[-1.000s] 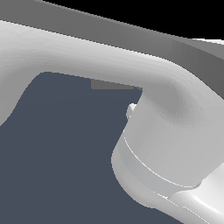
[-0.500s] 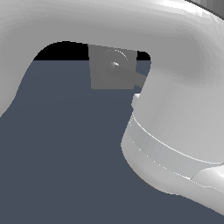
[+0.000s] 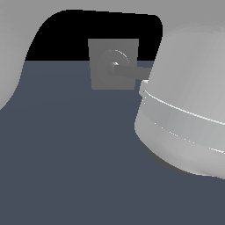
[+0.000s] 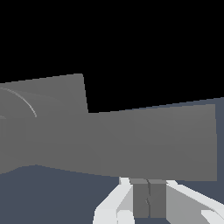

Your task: Turn on the faucet by rotating a designated handle.

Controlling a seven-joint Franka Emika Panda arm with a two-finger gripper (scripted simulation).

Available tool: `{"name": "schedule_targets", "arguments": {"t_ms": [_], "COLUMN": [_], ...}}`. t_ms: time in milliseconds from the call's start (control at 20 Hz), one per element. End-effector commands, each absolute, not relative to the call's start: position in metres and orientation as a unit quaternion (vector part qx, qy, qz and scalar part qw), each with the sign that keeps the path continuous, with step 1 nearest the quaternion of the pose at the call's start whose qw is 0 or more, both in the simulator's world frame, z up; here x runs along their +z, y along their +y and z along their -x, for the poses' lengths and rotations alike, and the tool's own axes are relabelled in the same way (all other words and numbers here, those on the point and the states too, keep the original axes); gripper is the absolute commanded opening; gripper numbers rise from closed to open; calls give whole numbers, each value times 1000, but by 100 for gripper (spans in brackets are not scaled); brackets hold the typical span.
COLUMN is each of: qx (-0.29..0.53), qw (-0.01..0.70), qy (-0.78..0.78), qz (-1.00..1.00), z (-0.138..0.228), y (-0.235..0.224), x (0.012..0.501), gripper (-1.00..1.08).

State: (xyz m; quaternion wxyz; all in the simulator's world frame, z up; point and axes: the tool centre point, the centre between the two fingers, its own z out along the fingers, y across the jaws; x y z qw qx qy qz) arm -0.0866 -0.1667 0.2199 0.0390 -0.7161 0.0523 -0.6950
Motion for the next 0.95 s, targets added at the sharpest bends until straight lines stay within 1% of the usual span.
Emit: {"name": "schedule_targets", "arguments": {"t_ms": [0,900], "qx": [-704,-707], "qw": [34,11], "qy": [46,20], "qz": [708,707], "z": [84,82], "y": [-171,-186], "x": [241,302], "gripper": [-100,-100]}}
